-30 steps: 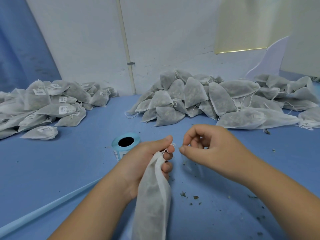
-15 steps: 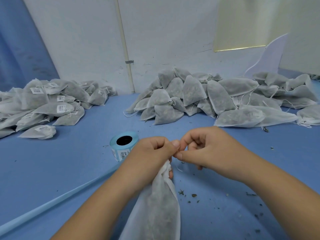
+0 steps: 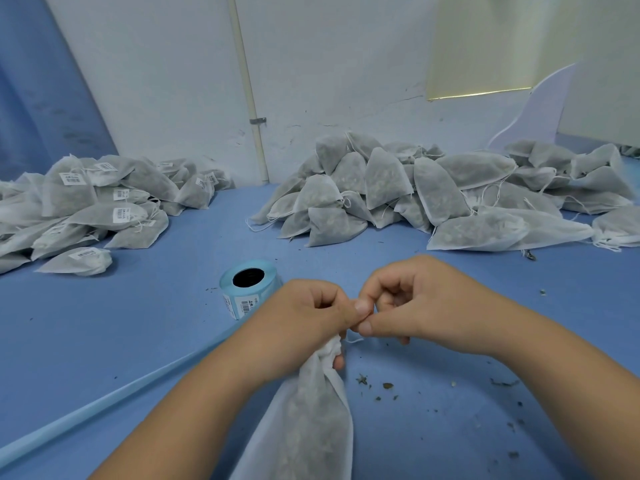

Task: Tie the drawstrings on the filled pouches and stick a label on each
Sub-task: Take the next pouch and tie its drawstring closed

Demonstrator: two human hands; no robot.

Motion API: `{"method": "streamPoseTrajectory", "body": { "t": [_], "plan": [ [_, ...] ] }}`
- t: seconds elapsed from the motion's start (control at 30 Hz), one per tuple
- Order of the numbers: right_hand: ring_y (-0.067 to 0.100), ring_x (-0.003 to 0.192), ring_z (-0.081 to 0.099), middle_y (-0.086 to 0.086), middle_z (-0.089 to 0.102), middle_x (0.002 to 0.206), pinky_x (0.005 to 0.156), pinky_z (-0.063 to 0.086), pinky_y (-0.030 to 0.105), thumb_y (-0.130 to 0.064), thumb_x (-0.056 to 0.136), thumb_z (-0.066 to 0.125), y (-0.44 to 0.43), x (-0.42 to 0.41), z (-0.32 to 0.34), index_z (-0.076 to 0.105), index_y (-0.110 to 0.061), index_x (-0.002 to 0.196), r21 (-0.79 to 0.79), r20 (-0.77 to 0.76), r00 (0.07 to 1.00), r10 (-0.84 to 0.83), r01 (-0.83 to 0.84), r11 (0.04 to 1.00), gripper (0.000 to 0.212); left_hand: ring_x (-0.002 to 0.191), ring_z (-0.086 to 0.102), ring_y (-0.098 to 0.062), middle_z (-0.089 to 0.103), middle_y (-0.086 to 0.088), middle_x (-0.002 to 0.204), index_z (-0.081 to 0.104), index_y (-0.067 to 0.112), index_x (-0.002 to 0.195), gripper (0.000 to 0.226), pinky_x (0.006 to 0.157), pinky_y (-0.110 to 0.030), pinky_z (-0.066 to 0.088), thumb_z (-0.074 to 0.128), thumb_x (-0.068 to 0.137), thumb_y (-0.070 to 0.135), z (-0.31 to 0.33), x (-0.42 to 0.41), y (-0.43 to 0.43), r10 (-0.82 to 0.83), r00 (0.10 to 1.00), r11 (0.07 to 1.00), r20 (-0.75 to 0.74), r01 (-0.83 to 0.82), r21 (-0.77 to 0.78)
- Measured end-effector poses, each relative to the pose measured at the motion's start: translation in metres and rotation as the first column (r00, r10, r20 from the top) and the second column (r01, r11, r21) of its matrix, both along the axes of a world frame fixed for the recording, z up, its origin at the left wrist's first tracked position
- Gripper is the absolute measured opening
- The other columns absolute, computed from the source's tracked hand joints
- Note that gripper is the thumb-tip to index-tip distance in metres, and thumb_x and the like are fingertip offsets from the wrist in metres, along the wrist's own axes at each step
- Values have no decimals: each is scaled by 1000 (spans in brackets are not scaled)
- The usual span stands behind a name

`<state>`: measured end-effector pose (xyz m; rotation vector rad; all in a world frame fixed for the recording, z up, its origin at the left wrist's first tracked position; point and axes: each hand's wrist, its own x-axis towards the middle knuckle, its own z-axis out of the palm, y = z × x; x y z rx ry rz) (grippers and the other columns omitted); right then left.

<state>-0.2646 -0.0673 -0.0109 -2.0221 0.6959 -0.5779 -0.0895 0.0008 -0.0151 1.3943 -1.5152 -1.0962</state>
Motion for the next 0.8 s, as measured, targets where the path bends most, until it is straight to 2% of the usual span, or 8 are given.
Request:
{"method": "streamPoseTrajectory", "body": {
  "t": [0.07,0.17,0.33,0.5,0.57,0.7,0.8],
  "plan": [
    [9,52,52,-4,53,54,54,46,18,-14,76,79,-1,-1,0,70,-18,75,15,-21,999,27,-27,1000,9,46,59,-15,57,0,52,62,17,63,33,51,-20,44,69,74,48,1,1,1,-29,1000,999,6,29,27],
    [8,53,53,-6,55,56,54,46,18,-12,76,78,-1,-3,0,69,-19,74,53,-31,997,77,-76,996,11,47,60,-16,58,-2,54,62,25,55,33,55,-24,45,73,76,48,1,3,1,-79,997,995,6,78,64],
    [12,55,54,4,61,66,55,46,23,-9,77,76,-1,-4,1,68,-14,77,126,-51,984,169,-162,979,9,44,61,-16,59,-7,52,65,20,54,27,48,-22,49,77,65,41,2,5,2,-148,982,973,-117,166,163],
    [12,57,55,4,61,69,56,46,23,-10,77,73,-2,-4,1,68,-15,79,160,-52,980,192,-182,970,7,44,62,-17,60,-8,51,67,18,54,25,46,-23,49,81,65,34,1,6,1,-143,972,955,-187,185,233],
    [12,57,56,4,59,67,56,45,22,-14,75,73,-2,-4,1,68,-16,78,163,-55,981,185,-174,971,5,45,63,-18,60,-8,52,68,15,57,25,46,-24,51,84,71,28,1,8,0,-142,966,948,-217,196,250],
    [13,55,54,8,54,64,55,43,22,-19,74,70,-1,-4,2,66,-14,75,188,-75,980,185,-169,968,6,52,67,-21,59,-8,61,74,12,71,7,52,-28,56,77,74,18,3,13,-1,-166,955,930,-244,234,284],
    [15,55,53,6,54,60,55,42,22,-20,72,68,1,-3,2,65,-19,70,192,-102,981,163,-142,971,3,56,68,-22,62,-6,64,74,14,72,3,56,-30,57,75,75,16,4,13,-1,-168,960,933,-226,228,276]
  ]
}}
